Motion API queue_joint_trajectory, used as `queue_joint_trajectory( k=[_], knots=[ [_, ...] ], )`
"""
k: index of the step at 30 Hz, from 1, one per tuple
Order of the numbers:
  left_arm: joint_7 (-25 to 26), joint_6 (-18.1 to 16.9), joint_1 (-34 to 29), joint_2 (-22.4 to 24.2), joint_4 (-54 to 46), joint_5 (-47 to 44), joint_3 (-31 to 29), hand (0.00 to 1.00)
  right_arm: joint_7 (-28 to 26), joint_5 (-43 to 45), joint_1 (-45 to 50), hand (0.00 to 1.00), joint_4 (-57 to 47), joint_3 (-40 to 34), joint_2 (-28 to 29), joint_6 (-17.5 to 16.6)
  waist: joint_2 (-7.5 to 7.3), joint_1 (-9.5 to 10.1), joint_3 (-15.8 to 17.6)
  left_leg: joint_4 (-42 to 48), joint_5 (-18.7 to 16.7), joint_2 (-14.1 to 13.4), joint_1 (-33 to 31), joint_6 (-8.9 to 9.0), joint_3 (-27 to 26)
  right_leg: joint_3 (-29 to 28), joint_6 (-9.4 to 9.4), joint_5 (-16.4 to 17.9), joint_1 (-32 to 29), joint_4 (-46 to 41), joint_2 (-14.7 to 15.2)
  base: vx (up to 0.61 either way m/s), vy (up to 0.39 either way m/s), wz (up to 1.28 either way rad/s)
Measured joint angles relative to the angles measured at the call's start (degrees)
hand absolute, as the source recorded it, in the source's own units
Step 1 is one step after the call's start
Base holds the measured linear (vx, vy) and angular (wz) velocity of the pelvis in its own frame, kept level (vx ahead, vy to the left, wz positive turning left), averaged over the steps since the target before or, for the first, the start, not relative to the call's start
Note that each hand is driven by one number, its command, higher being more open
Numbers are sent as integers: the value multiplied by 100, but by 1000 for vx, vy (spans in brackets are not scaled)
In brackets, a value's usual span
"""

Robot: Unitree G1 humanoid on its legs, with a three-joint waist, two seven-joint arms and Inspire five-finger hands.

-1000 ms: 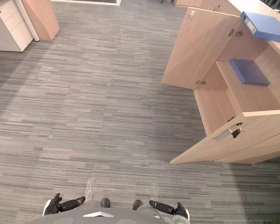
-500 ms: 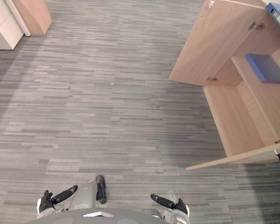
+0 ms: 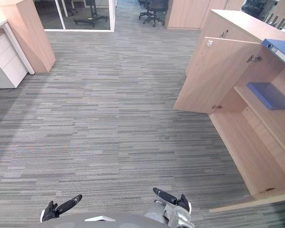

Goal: Walk over to the cabinet, pick up the folder, carry it to the office cabinet, place the folder inside the office cabinet, then close the office cabinet door

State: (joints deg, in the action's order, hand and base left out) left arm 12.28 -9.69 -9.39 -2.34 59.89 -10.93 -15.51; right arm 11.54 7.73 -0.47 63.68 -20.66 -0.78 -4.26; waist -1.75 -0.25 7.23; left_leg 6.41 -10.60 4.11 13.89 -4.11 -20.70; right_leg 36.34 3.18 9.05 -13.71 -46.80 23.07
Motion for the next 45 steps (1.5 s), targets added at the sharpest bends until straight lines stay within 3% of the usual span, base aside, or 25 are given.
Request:
queue_joint_trajectory(
  k=[1,2,3,4,5,9,11,12,13,15,16,18,19,21,25,28,29,30,32,34,35,39,42,44,45],
  knots=[
    [1,-2,0,15,-49,0,-17,100,5,-1,8,100,-64,-1,61,0,-12,11,11,-78,-24,-3,81,41,-46,219,-72,-82,-6,519,-138,185,-126,-11],
    [-7,-5,-32,26,-132,13,-65,100,6,2,21,100,-179,5,131,-2,-57,23,34,-322,-109,36,268,168,-146,517,-224,-537,-38,1495,-460,215,-146,-18],
    [-13,10,-27,40,-129,11,-128,100,-6,1,14,100,-228,52,160,1,-95,49,63,-565,-248,67,481,286,-211,692,230,-685,-40,2079,-714,234,-147,-28],
    [-14,23,-19,63,-104,11,-133,100,-20,0,4,100,-229,80,149,2,-100,104,51,-623,-266,45,561,316,-254,698,389,-593,-19,2178,-810,271,-164,-55],
    [-25,58,-1,136,-92,11,-151,100,-30,4,-34,100,-283,106,147,0,4,161,81,-584,-269,-75,540,325,-322,649,371,-597,-33,2298,-1004,256,-179,-60],
    [-104,111,281,352,-95,7,-323,100,-25,60,-73,100,-439,109,166,-4,85,136,212,-566,-369,-212,550,482,-343,657,507,-231,-34,2226,-1191,206,-192,-20],
    [-244,132,432,457,-181,143,-452,100,-24,59,-27,100,-534,110,231,-9,69,81,199,-571,-686,-431,648,495,-384,831,495,146,15,1994,-1297,137,-163,-3],
    [-274,149,433,460,-192,247,-495,100,-24,58,-32,100,-545,109,260,-7,70,88,198,-546,-748,-481,666,505,-428,879,499,257,22,1881,-1285,148,-170,-4],
    [-287,218,425,483,-195,262,-561,100,-25,63,27,100,-627,104,273,-9,123,48,157,-496,-857,-625,719,580,-454,947,698,466,-5,1521,-1182,211,-143,9],
    [-290,258,424,521,-189,260,-559,100,-11,103,148,100,-764,82,256,-10,150,-80,87,-386,-1024,-761,820,652,-414,898,584,759,-1,1043,-1038,312,-124,13],
    [-276,287,428,551,-169,250,-559,100,-37,209,220,100,-763,72,202,-9,220,-56,0,102,-1123,-930,715,604,-447,883,543,936,97,1152,-1253,408,-126,-29],
    [-282,332,449,570,-210,238,-604,100,-37,228,216,100,-807,50,253,-8,271,16,-28,2149,-1073,-1433,-23,541,-421,677,553,920,307,1586,-1626,414,-118,-72],
    [-235,333,438,602,-210,227,-702,100,-42,241,217,100,-851,36,239,-20,424,15,-40,3666,-714,-1815,-557,518,-196,429,541,906,527,1866,-1942,425,-58,-110],
    [-188,328,436,638,-225,176,-742,100,-34,276,164,100,-764,45,240,-20,537,109,-39,5388,-591,-2188,-1187,610,-7,-121,567,929,940,2147,-2321,443,-19,-139],
    [-183,213,424,477,-332,23,-733,100,-20,275,21,100,-451,70,294,-7,271,208,39,5736,-642,-2130,-2372,548,255,-1047,420,850,1592,2734,-2434,289,23,-126],
    [-147,190,400,478,-361,-180,-741,100,39,279,-42,100,-244,41,235,-6,285,300,84,4498,-663,-1820,-3088,568,916,-1823,155,697,2034,3121,-2407,306,172,-133],
    [-142,156,401,472,-359,-255,-745,100,34,285,-54,100,-158,47,230,-8,241,337,95,3548,-601,-1605,-3155,678,1393,-2110,18,692,2165,3221,-2303,348,280,-121],
    [-138,106,396,474,-357,-268,-748,100,32,330,-59,100,-125,62,232,-9,204,344,103,2557,-458,-1378,-3141,839,1913,-2359,-134,723,2221,3300,-2171,378,380,-118],
    [-144,103,397,477,-343,-269,-749,100,36,411,-48,100,-128,97,221,-11,207,333,105,1477,-55,-1290,-3124,922,2460,-2735,-393,839,2296,3307,-1981,348,414,-103],
    [-150,101,400,478,-311,-260,-763,100,31,412,-23,100,-127,138,230,-9,206,348,60,1348,827,-1204,-2985,1193,2364,-3047,-656,865,2384,3340,-1752,309,377,-94],
    [-166,103,434,413,-289,-239,-781,100,25,422,-34,100,-126,169,312,-6,40,345,15,1459,652,-1084,-2971,1107,2122,-3158,-782,692,2379,3460,-1528,382,478,-75],
    [-218,105,442,343,-129,-240,-806,100,-54,418,9,100,-58,194,391,-4,-25,440,-150,2015,58,-1008,-2927,714,1459,-3360,-870,5,2272,3599,-1187,360,487,-85],
    [-254,124,426,297,49,-214,-803,100,-149,389,12,100,-49,5,349,-4,-2,484,-266,1512,-41,-685,-2350,468,879,-3342,-733,-367,1554,2417,-645,224,351,-88],
    [-256,133,397,287,204,-198,-792,100,-156,397,36,100,-280,-143,264,-26,56,425,-231,973,-25,-335,-1669,234,500,-3281,38,-848,736,714,-104,190,380,-68],
    [-255,133,331,256,265,-189,-794,100,-156,396,42,100,-385,-160,235,-51,90,299,-217,760,-49,-196,-1326,152,380,-3130,277,-937,427,-154,160,151,282,-35]
  ],
)
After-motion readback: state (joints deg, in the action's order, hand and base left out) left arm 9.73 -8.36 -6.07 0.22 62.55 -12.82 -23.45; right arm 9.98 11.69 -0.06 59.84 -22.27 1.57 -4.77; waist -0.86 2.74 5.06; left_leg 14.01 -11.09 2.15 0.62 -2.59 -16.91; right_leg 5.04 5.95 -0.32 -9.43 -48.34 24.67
